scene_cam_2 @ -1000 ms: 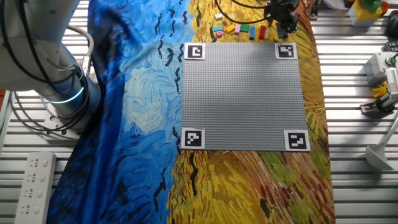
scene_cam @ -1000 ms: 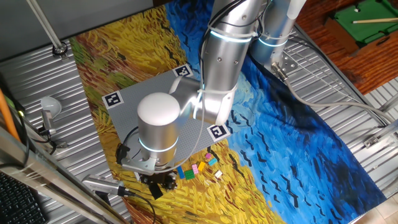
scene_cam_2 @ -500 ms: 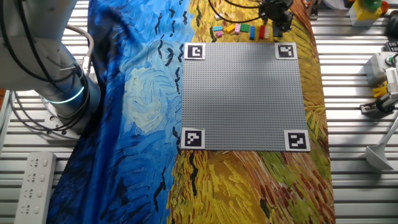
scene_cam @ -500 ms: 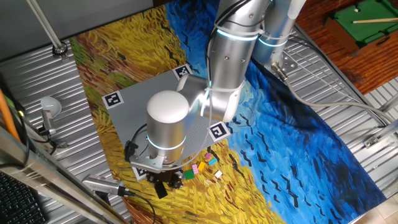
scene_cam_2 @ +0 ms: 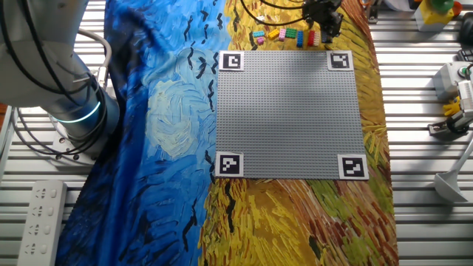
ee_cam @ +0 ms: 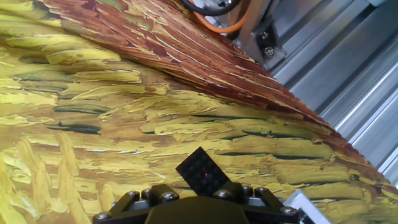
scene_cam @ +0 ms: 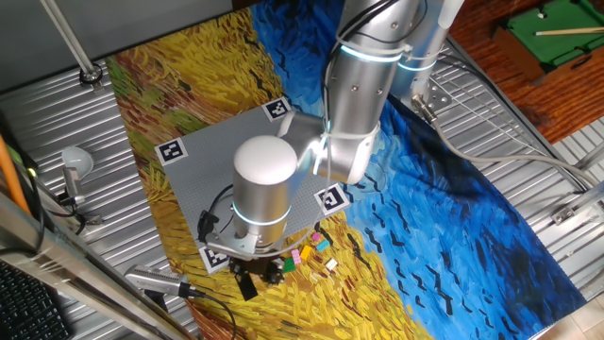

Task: Stack small Lego blocks one on top of the other

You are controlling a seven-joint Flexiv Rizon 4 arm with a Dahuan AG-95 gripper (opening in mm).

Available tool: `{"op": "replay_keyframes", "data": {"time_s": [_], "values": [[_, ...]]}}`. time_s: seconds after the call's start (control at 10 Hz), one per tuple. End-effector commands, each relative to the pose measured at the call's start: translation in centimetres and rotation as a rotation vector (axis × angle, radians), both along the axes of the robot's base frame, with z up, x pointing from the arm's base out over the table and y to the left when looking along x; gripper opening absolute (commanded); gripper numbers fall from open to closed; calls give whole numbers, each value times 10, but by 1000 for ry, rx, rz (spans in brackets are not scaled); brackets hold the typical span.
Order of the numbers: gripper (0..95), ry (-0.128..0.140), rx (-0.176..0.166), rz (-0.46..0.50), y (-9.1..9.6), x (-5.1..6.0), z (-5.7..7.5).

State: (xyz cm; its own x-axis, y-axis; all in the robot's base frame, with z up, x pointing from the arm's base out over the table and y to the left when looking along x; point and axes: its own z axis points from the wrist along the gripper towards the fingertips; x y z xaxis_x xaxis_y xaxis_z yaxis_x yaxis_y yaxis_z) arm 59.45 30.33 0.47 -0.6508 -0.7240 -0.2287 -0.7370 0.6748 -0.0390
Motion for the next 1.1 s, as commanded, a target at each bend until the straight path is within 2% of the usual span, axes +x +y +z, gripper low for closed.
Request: {"op": "replay_keyframes", "data": {"time_s": [0.1,0.5,0.9,1.1], "values": [[570,-4,-4,-8,0,-2,0],[570,-7,-18,-2,0,1,1],[570,-19,-41,47,-1,16,8],[570,-24,-43,66,0,19,7]]}}
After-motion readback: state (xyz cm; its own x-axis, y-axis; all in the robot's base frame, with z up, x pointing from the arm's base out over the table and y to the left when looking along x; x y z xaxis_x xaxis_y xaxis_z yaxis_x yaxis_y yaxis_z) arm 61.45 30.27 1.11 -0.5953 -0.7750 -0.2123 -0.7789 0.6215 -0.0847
